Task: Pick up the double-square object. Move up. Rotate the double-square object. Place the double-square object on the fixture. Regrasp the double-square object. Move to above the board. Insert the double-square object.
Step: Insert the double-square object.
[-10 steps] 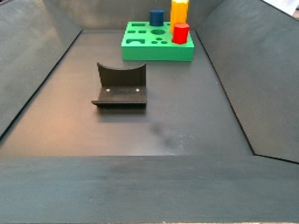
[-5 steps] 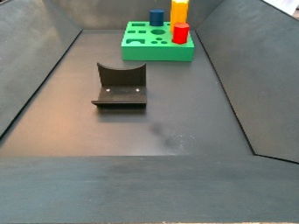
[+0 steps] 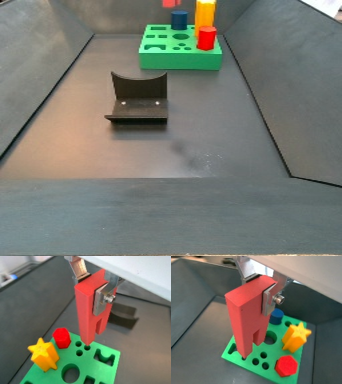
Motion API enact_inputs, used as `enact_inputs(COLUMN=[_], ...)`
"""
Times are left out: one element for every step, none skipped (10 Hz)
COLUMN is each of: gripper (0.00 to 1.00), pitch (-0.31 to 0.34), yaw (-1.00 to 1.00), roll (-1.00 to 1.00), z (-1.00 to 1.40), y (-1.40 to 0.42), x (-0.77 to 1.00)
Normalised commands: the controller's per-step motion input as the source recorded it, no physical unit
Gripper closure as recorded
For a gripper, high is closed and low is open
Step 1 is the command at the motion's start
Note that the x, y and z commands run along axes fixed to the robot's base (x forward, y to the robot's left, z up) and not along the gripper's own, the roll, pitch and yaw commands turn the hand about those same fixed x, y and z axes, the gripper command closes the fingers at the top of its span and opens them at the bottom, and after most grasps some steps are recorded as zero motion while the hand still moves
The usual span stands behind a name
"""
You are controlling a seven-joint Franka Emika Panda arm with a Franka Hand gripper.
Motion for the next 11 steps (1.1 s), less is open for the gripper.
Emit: enact_inputs(gripper=[1.00, 1.00, 1.00, 1.00, 1.00, 1.00, 1.00, 1.00, 1.00, 1.00, 1.00], pitch=[-0.061, -0.064, -0.083, -0.139, -0.083, -0.049, 0.000, 0.123, 0.140, 0.160, 0.290], yaw=[-1.00, -1.00, -1.00, -1.00, -1.00, -1.00, -0.97, -0.62, -0.62, -0.43, -0.14], roll=[0.05, 0.00, 0.00, 0.00, -0.01, 0.00, -0.06, -0.04, -0.04, -0.01, 0.01], z=[-0.43, -0.46, -0.45, -0.39, -0.37, -0.39, -0.16, -0.08, -0.07, -0.09, -0.14], y=[0.00, 0.00, 0.00, 0.00, 0.00, 0.00, -0.03, -0.23, -0.24, -0.28, -0.39], x=[0.07, 0.03, 0.02, 0.07, 0.13, 0.00, 0.11, 0.27, 0.25, 0.41, 0.53])
